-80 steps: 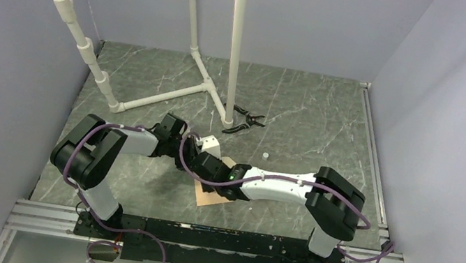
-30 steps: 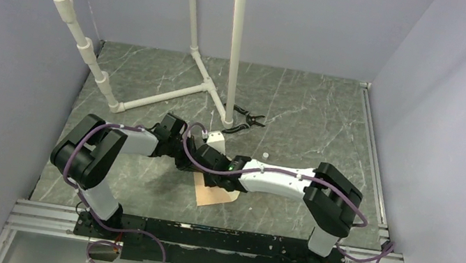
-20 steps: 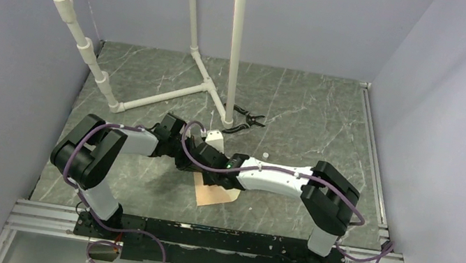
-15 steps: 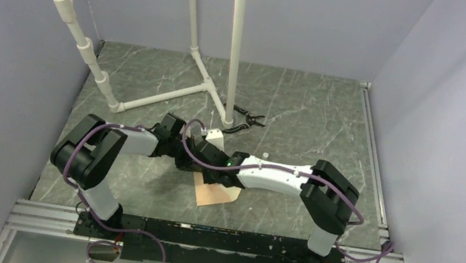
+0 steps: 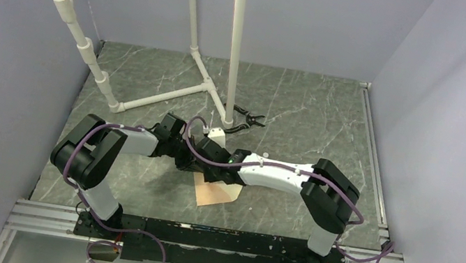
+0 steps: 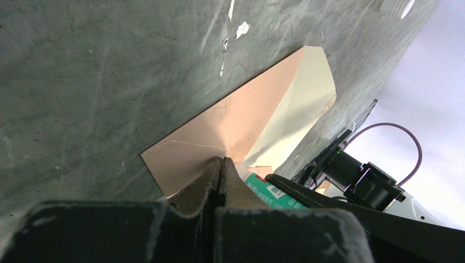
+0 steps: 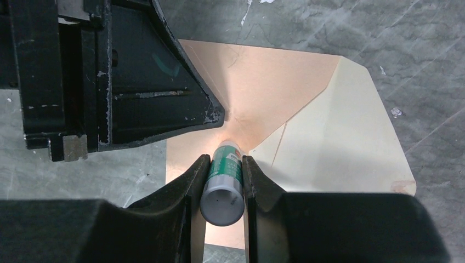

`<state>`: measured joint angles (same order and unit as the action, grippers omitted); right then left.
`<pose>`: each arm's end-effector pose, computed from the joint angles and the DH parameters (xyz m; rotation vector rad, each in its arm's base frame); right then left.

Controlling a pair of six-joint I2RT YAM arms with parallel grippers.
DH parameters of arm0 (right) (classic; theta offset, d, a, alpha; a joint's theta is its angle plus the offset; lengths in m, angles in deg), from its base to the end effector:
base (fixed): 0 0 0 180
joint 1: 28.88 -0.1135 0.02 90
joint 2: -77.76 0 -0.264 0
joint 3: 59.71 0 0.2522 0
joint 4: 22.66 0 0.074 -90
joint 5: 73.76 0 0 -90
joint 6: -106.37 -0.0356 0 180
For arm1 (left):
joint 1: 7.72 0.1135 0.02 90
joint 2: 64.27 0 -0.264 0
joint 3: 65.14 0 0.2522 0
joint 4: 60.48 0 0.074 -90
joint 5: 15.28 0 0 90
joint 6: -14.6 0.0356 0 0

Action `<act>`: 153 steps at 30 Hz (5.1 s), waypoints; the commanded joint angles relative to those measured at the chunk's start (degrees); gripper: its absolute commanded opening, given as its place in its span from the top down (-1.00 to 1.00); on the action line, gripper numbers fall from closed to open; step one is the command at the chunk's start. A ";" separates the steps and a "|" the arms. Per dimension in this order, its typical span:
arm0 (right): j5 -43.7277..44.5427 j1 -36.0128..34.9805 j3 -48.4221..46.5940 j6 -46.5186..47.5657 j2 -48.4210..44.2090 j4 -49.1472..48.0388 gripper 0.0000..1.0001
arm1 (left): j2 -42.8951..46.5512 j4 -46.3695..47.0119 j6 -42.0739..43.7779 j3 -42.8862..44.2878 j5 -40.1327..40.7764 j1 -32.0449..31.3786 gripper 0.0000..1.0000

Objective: Place the letter into the envelope and seal it

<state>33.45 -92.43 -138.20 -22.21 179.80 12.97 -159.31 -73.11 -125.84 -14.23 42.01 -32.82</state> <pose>0.1705 0.3191 0.1782 -0.4490 2.5218 0.3053 0.2465 -0.1367 0.1139 -0.3745 2.7828 -1.1603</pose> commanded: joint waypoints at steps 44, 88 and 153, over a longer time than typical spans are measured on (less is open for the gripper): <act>-29.02 25.64 13.30 -5.55 -26.45 -8.50 1.00 | 12.53 -20.67 13.25 15.70 12.49 -0.19 0.18; -59.84 47.36 1.65 -28.00 14.43 -28.68 0.37 | 18.78 -20.87 14.08 17.33 28.69 0.41 -0.71; -44.12 35.58 23.18 -9.54 -12.71 -21.57 0.87 | -2.06 -26.66 13.40 14.05 21.37 -6.54 0.95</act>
<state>-6.68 -56.83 -116.17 -31.00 170.57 -2.64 -159.36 -98.62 -111.87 0.19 60.91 -39.03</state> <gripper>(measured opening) 0.040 0.031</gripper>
